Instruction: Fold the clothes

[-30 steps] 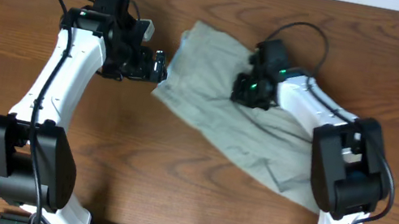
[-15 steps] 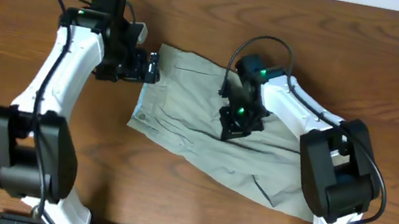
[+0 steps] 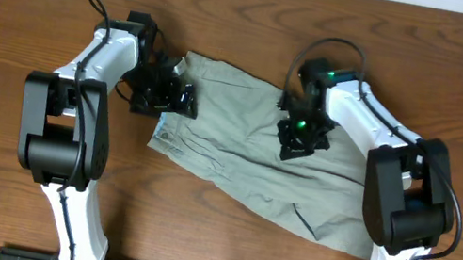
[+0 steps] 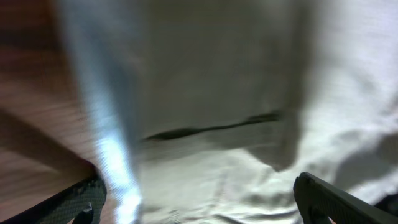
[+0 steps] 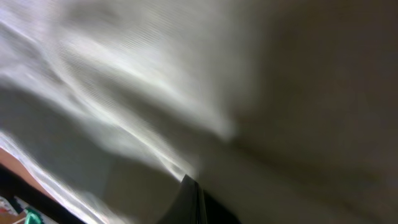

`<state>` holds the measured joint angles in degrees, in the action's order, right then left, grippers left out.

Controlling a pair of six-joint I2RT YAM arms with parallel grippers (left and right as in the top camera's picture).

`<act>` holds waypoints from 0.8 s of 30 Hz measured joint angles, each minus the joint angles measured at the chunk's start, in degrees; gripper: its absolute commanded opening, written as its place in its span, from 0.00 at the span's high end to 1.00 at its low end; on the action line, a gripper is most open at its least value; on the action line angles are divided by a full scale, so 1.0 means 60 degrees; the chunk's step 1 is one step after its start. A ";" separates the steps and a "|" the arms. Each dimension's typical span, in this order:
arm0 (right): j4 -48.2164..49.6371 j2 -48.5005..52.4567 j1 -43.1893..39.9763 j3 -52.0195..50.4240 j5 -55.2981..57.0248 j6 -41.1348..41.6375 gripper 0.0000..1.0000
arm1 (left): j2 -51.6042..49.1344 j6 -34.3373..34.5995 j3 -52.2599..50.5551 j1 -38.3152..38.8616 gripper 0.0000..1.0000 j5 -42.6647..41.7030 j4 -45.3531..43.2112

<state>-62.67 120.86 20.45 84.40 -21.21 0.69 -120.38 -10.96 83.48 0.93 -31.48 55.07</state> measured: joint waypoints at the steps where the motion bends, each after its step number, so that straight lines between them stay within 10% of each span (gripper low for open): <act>1: -0.0015 -0.0004 -0.0040 0.0000 0.0007 0.0000 0.99 | -0.0015 -0.0098 0.0000 -0.0004 0.07 -0.0138 0.0004; 4: -0.0237 -0.0007 -0.0390 0.0000 0.0007 0.0000 0.99 | -0.0244 -0.0688 0.0004 0.0000 0.30 -0.1173 0.0025; 8: -0.0262 -0.0011 -0.0747 0.0007 0.0015 0.0004 0.99 | -0.0637 -0.1410 -0.0029 0.0018 0.94 -0.2244 -0.0007; 24: 0.2448 -0.0007 -0.0758 0.0004 0.0415 0.1497 0.96 | 0.0616 -0.1632 0.0157 -0.0750 0.94 -0.4382 0.0444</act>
<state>-47.99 120.81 15.90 84.42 -18.72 9.67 -116.68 -20.75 84.42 -3.57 -57.78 57.74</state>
